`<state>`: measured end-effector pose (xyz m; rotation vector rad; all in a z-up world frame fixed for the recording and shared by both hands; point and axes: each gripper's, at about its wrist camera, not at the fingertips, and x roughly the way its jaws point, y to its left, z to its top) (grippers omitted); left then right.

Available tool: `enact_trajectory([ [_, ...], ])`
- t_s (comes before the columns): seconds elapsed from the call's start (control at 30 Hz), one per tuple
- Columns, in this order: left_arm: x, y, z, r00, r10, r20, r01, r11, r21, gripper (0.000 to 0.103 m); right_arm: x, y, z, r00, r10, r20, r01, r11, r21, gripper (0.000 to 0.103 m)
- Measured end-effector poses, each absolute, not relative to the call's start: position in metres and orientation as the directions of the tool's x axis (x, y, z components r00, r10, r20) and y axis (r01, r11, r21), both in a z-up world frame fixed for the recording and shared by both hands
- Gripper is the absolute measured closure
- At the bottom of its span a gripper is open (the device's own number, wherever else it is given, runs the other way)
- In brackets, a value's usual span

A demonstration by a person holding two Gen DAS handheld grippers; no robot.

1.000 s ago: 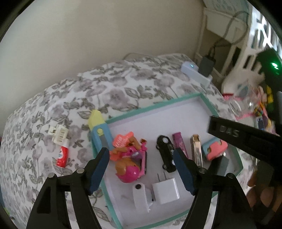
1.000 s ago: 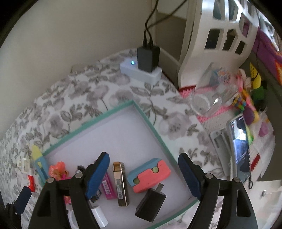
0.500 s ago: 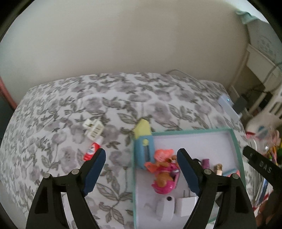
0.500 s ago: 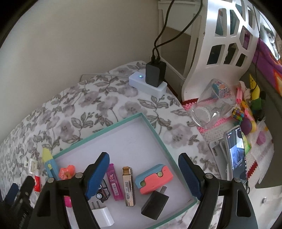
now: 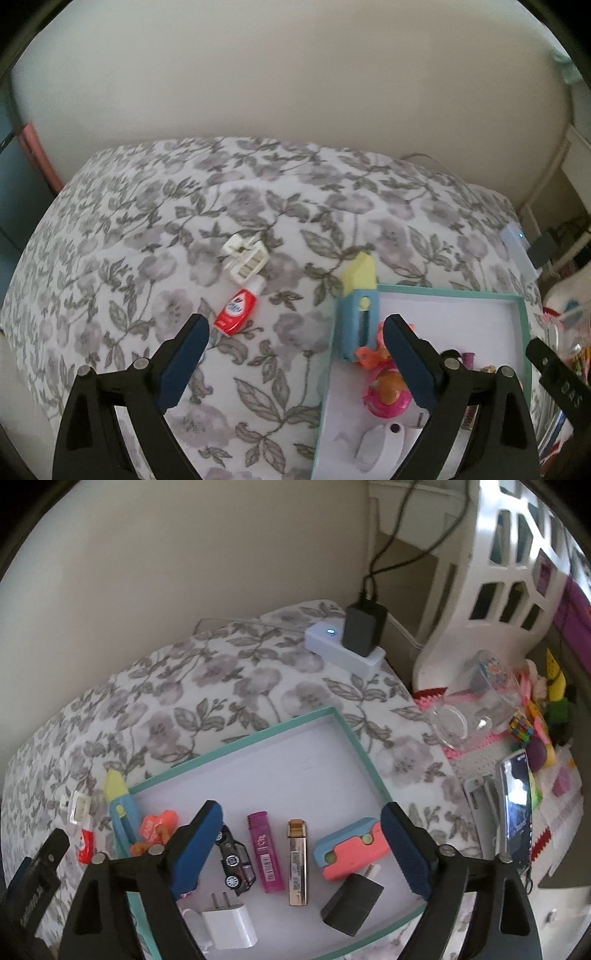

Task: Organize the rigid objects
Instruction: 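Withdraw both open tools from the tray toward the clip and glue bottle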

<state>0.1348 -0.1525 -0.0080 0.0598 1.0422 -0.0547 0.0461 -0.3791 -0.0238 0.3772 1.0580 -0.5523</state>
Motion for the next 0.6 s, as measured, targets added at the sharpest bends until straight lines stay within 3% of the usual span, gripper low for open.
enact_trajectory([
  [0.03, 0.135, -0.150, -0.008, 0.500, -0.012, -0.866, 0.063, 0.998, 0.022, 0.006, 0.047, -0.377, -0.023, 0.377, -0.250, -0.892, 0.585, 0.811, 0.020, 0.001],
  [0.07, 0.137, -0.147, -0.010, 0.495, -0.006, -0.869, 0.048, 0.999, 0.020, 0.004, 0.048, -0.375, -0.023, 0.379, -0.258, -0.889, 0.578, 0.816, 0.009, 0.000],
  [0.6, 0.142, -0.140, -0.010, 0.481, -0.003, -0.877, 0.042, 0.999, 0.020, 0.002, 0.059, -0.356, -0.024, 0.392, -0.243, -0.887, 0.515, 0.857, -0.007, 0.000],
])
